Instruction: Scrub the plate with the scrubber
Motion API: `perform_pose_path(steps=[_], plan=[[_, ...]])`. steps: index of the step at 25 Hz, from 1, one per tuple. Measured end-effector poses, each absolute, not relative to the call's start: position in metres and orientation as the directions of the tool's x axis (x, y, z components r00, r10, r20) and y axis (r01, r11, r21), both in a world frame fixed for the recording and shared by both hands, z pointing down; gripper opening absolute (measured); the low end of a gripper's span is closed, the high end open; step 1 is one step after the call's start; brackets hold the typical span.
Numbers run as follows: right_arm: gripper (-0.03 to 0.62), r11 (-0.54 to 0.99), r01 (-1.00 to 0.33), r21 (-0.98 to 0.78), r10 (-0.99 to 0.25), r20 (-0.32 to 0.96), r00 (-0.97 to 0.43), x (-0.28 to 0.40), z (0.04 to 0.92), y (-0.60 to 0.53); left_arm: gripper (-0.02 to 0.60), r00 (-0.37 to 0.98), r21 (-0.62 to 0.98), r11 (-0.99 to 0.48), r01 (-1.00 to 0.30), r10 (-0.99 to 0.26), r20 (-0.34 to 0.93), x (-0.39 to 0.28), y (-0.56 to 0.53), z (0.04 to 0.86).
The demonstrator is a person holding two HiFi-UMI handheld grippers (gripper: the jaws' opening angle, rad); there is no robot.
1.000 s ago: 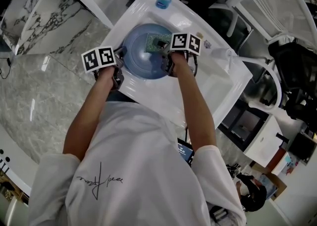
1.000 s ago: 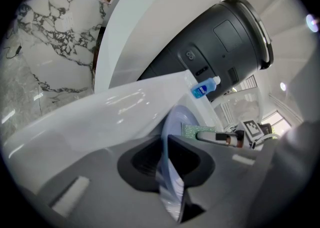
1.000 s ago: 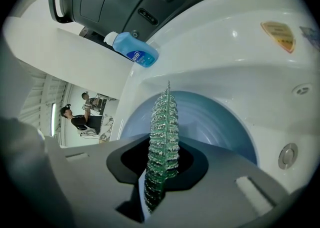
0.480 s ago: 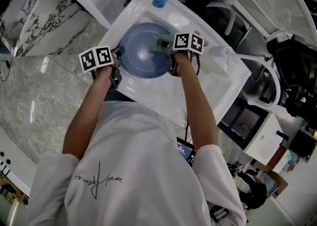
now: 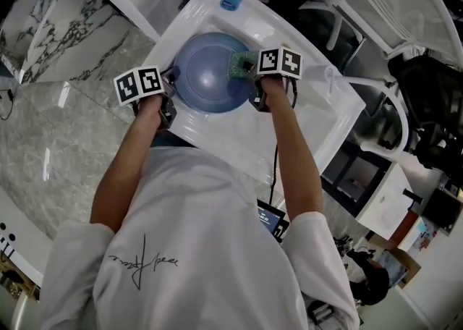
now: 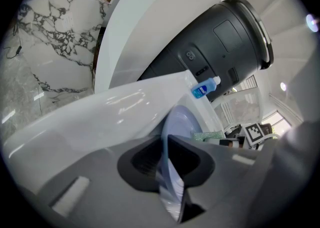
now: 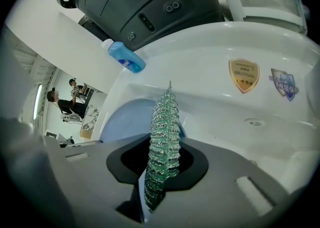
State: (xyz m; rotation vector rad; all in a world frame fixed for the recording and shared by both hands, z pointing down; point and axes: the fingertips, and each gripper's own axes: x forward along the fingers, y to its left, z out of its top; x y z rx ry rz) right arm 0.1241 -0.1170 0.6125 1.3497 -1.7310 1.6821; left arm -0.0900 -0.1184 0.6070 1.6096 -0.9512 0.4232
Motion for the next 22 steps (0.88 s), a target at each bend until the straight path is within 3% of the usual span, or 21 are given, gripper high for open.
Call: perform_pose_path(steps=[10, 15, 22], plan=[[0.060, -0.097, -0.900, -0.425, -0.373, 0.854, -0.363, 0.152, 0.596, -0.112, 0.095, 0.601, 0.641, -0.009, -0.768, -0.356, 0.715, -0.091, -0.118, 0.607], [0.060, -0.043, -0.851, -0.523, -0.427, 0.780, -0.458, 0.120, 0.568, -0.116, 0.095, 0.604, 0.645, -0.004, -0.764, -0.357, 0.713, -0.091, -0.118, 0.606], [0.060, 0.019, -0.783, -0.622, -0.409, 0.710, -0.574, 0.055, 0.561, -0.109, 0.095, 0.605, 0.649, 0.000, -0.761, -0.362, 0.709, -0.092, -0.119, 0.606]])
